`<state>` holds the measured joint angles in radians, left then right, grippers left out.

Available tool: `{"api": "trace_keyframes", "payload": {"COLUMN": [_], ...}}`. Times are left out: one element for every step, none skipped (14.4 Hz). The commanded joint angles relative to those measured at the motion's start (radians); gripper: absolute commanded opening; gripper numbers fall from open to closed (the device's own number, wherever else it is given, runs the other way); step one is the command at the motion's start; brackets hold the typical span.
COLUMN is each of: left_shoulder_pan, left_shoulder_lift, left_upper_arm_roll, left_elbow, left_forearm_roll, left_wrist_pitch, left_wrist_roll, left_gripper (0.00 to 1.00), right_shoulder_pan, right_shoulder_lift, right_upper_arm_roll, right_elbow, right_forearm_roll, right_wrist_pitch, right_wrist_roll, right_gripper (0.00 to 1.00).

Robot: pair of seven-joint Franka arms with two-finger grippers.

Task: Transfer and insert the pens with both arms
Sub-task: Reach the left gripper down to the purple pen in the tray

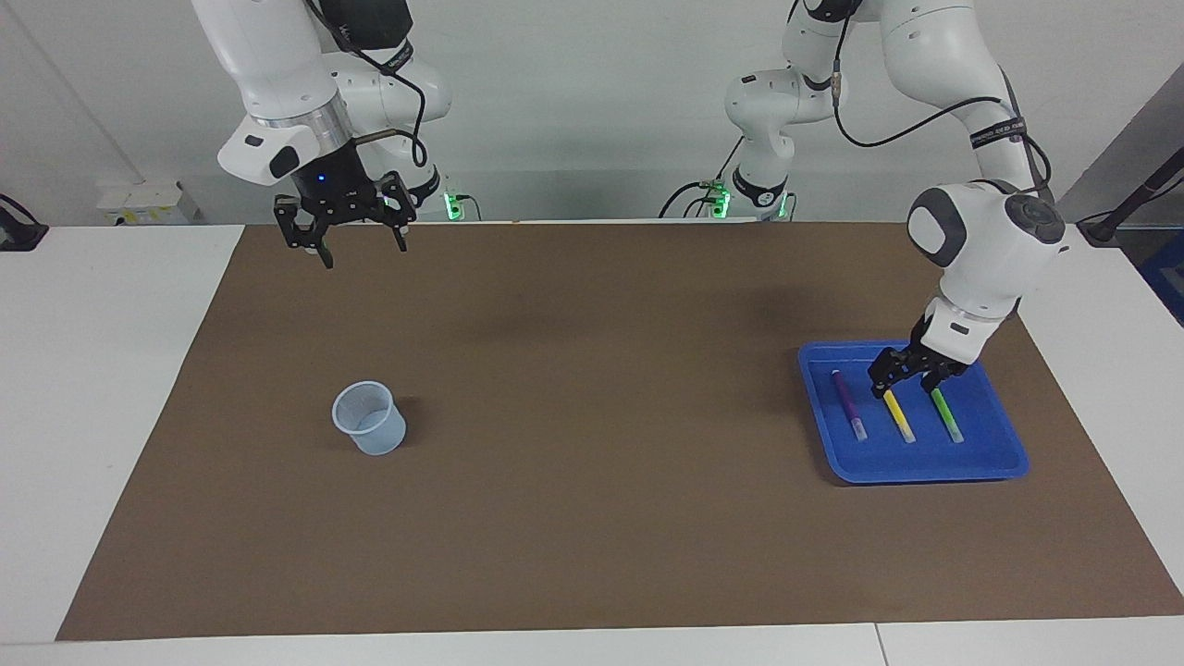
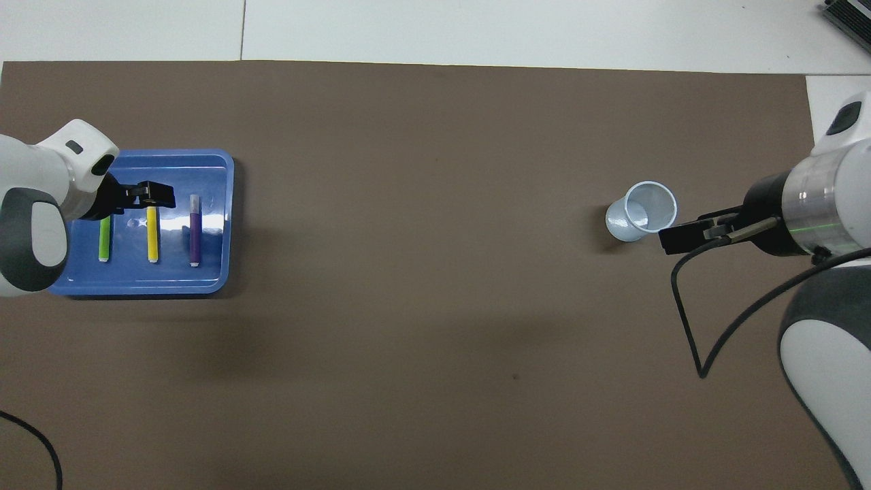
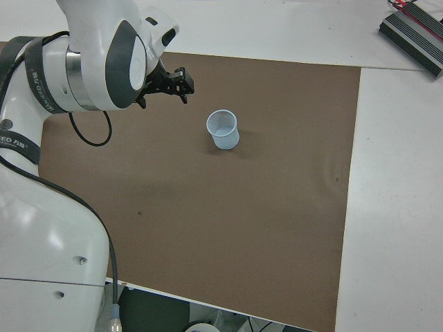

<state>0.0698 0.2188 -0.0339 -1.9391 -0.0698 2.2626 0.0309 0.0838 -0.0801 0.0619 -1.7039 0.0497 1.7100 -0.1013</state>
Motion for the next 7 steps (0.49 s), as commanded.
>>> {"api": "trace_keyframes", "payload": {"left_shoulder_pan": [-0.015, -0.016, -0.019, -0.021, -0.024, -0.031, -0.033], "left_shoulder_lift": [-0.006, -0.001, 0.004, 0.007, 0.022, 0.039, 0.045], "left_upper_arm_roll": [0.009, 0.009, 0.009, 0.009, 0.008, 0.008, 0.008], "left_elbow": [-0.041, -0.056, -0.073, -0.084, -0.086, -0.086, -0.086], "left_forearm_roll": [0.002, 0.002, 0.002, 0.002, 0.002, 0.002, 0.001], "left_wrist_pitch": [0.026, 0.044, 0.07, 0.089, 0.097, 0.107, 0.109], "left_wrist_roll": [0.006, 0.006, 0.006, 0.006, 0.006, 0.006, 0.004], "left_gripper": [0.9, 0.87, 0.87, 0.85, 0.83, 0.82, 0.81], "right_shoulder_pan": [-0.007, -0.007, -0.007, -0.007, -0.009, -0.007, -0.006], "right_shoulder_lift": [-0.02, -0.02, -0.02, -0.02, -0.02, -0.02, -0.02], "right_upper_arm_roll": [0.003, 0.003, 0.003, 0.003, 0.003, 0.003, 0.003], "right_elbow": [-0.028, -0.028, -0.028, -0.028, -0.026, -0.028, -0.026], "right_forearm_roll": [0.024, 0.024, 0.024, 0.024, 0.024, 0.024, 0.024], "right_wrist_pitch": [0.019, 0.011, 0.008, 0.007, 0.008, 0.008, 0.01], "right_wrist_roll": [0.012, 0.011, 0.008, 0.005, 0.005, 0.005, 0.006], "right_gripper": [1.0, 1.0, 1.0, 1.0, 1.0, 1.0, 1.0]}}
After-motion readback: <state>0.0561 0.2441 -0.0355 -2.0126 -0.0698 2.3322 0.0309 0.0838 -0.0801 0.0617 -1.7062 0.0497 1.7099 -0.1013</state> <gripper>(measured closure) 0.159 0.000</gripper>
